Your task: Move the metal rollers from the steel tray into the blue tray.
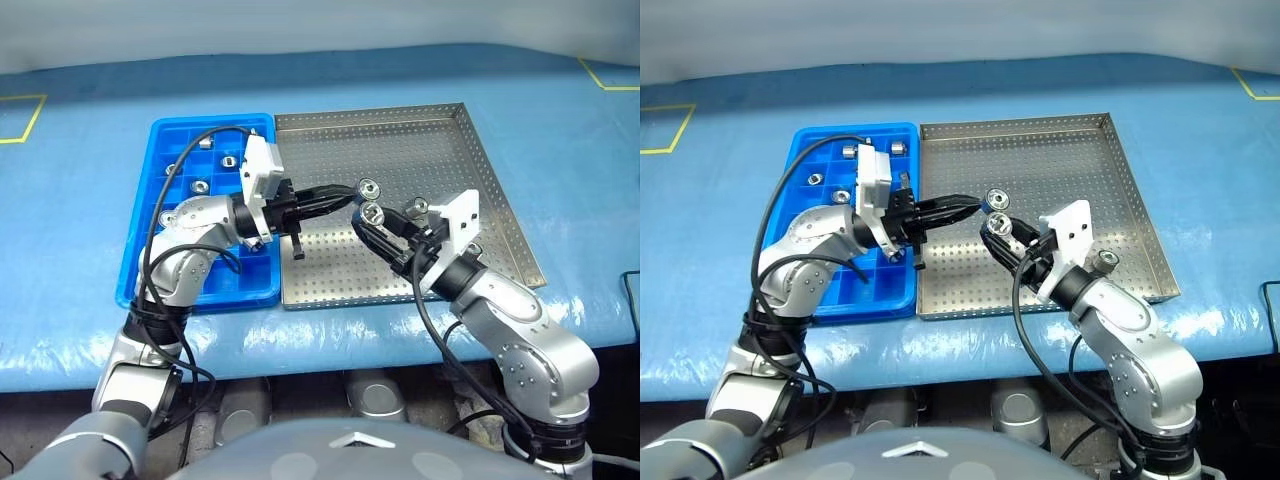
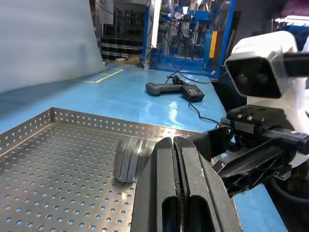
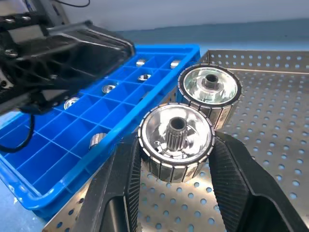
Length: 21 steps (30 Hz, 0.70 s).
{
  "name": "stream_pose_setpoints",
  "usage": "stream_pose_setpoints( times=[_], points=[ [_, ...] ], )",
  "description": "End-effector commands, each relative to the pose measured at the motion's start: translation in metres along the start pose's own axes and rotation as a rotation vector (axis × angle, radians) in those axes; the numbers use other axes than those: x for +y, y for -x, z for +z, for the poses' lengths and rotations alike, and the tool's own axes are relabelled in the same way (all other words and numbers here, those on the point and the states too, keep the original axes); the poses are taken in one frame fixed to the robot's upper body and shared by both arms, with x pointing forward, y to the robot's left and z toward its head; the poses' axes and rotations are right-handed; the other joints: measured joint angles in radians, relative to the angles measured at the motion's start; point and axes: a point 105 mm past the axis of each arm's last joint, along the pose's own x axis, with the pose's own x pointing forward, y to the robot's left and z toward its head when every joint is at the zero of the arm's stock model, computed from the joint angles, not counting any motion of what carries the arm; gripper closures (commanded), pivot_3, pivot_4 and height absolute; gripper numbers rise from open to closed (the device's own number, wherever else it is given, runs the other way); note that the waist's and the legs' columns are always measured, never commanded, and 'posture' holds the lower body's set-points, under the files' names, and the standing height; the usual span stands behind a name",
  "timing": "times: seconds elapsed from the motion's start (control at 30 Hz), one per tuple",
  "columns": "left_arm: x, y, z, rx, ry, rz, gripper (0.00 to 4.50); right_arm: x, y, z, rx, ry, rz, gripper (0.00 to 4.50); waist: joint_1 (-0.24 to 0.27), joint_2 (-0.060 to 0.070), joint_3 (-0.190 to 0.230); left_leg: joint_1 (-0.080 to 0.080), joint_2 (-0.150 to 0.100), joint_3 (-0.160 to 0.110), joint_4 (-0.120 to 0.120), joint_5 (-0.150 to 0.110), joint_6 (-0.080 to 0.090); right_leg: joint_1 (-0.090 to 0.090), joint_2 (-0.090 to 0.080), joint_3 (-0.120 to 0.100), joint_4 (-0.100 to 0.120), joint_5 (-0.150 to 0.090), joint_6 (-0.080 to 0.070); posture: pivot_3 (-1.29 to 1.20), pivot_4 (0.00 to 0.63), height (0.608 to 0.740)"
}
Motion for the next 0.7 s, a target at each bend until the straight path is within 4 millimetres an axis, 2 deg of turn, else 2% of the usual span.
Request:
stream_pose_setpoints(
  times=[0.03, 0.17, 0.3, 0.43, 0.5, 0.7],
  points=[
    [0.002, 0.005, 0.011, -0.016, -0.059, 0.033, 2.99, 0.001, 0.001, 0.012, -0.054, 0.019, 0.000, 2.81, 0.002, 0.000, 0.000, 0.000, 0.000, 0.000, 0.000, 0.000, 0.000, 0.000, 0.000, 0.000, 0.000, 0.000, 0.000, -0.20, 0.150, 0.740],
    [0.005, 0.009, 0.008, -0.001, -0.055, 0.058, 1.77, 0.001, 0.000, 0.013, -0.054, 0.027, 0.000, 2.81, 0.001, 0.000, 0.000, 0.000, 0.000, 0.000, 0.000, 0.000, 0.000, 0.000, 0.000, 0.000, 0.000, 0.000, 0.000, -0.20, 0.150, 0.740],
    [0.001, 0.011, 0.006, 0.015, -0.023, 0.019, 1.77, 0.014, 0.003, 0.020, -0.085, 0.056, 0.086, 2.81, 0.002, 0.000, 0.000, 0.000, 0.000, 0.000, 0.000, 0.000, 0.000, 0.000, 0.000, 0.000, 0.000, 0.000, 0.000, -0.20, 0.150, 0.740],
    [-0.002, 0.013, 0.014, -0.019, 0.024, -0.017, 1.77, 0.057, 0.021, 0.045, -0.237, 0.025, 0.379, 2.81, 0.002, 0.000, 0.000, 0.000, 0.000, 0.000, 0.000, 0.000, 0.000, 0.000, 0.000, 0.000, 0.000, 0.000, 0.000, -0.20, 0.150, 0.740],
    [-0.001, 0.014, 0.020, -0.040, 0.038, -0.024, 1.77, 0.069, 0.028, 0.048, -0.256, 0.028, 0.471, 2.81, 0.002, -0.001, 0.000, -0.001, 0.001, 0.000, 0.000, 0.000, 0.001, 0.000, 0.000, -0.001, -0.001, 0.000, 0.000, -0.21, 0.150, 0.740],
    [-0.002, 0.025, 0.033, -0.087, 0.100, -0.051, 1.77, 0.073, 0.035, 0.044, -0.212, 0.027, 0.526, 2.81, 0.001, -0.001, 0.000, 0.001, 0.002, 0.000, 0.001, 0.000, 0.001, 0.001, 0.001, 0.000, 0.000, 0.000, 0.000, -0.21, 0.150, 0.740]
  ],
)
